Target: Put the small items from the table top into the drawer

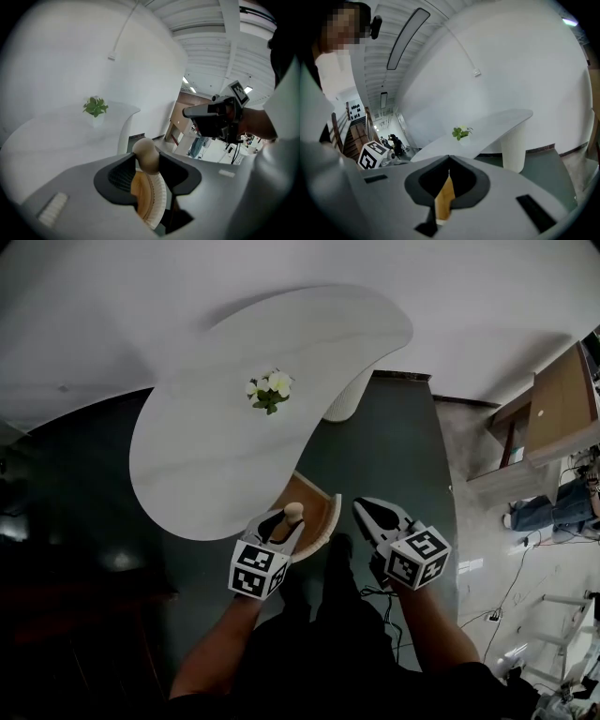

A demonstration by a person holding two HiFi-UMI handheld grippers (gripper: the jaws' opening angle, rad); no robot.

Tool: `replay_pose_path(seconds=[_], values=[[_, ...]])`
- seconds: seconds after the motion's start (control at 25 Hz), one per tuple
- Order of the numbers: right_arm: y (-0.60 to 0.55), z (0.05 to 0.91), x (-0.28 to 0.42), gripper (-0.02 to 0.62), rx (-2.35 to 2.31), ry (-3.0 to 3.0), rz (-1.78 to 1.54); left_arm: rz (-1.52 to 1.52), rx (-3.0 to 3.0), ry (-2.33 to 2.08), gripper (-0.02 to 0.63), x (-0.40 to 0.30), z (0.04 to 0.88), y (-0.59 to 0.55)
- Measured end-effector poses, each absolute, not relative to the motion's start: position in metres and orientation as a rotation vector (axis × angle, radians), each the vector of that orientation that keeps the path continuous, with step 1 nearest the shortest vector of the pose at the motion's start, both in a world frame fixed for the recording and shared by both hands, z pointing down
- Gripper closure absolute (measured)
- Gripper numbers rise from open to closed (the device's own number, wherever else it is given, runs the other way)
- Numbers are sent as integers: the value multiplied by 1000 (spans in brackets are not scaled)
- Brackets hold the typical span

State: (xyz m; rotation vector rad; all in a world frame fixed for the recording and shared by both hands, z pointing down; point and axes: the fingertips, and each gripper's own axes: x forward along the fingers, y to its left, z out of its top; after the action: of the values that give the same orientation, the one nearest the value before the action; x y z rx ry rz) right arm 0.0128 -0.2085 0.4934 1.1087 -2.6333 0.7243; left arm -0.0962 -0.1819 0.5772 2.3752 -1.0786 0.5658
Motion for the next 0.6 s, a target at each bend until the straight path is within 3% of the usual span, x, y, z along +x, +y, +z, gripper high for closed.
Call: replay_pose_path(seconds=[0.6], values=[[-248,558,38,584,1079,-2595,902,879,2260,-912,440,-57,678,-206]])
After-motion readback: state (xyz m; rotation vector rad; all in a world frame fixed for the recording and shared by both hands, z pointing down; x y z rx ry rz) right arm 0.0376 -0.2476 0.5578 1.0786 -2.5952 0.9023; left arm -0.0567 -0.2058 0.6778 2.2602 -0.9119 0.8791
